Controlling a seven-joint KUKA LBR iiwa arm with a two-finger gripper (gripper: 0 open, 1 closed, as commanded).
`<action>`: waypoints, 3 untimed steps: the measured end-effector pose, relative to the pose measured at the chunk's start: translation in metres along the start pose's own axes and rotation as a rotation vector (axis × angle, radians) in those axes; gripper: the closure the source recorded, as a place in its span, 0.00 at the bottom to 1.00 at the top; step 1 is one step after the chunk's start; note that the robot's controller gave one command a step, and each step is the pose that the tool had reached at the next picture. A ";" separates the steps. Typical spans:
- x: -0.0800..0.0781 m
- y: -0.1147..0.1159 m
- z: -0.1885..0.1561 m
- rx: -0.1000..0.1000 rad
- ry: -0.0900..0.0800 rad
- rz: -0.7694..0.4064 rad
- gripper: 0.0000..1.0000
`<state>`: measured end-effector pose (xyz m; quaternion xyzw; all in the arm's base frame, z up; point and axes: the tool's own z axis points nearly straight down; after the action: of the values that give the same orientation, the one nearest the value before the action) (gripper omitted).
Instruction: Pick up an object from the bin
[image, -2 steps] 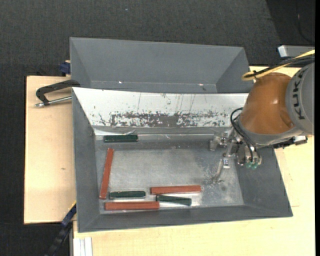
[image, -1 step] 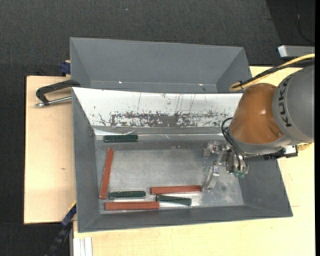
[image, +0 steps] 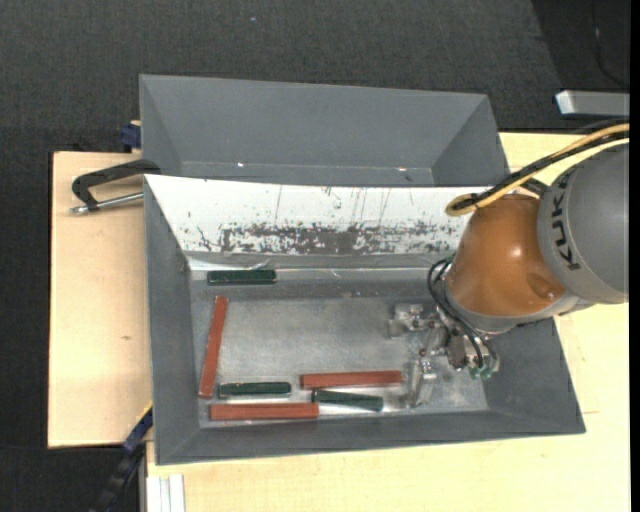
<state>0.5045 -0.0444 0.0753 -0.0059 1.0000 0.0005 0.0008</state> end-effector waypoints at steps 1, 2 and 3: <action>0.003 0.050 0.005 0.000 0.000 -0.112 1.00; 0.003 0.050 0.005 0.000 0.000 -0.113 1.00; -0.003 0.058 -0.113 0.000 -0.003 -0.147 1.00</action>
Offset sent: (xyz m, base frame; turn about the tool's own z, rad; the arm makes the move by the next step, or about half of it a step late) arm 0.0000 0.0000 0.0000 0.0000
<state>0.5066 0.0131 0.1880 -0.0794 0.9968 0.0003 0.0023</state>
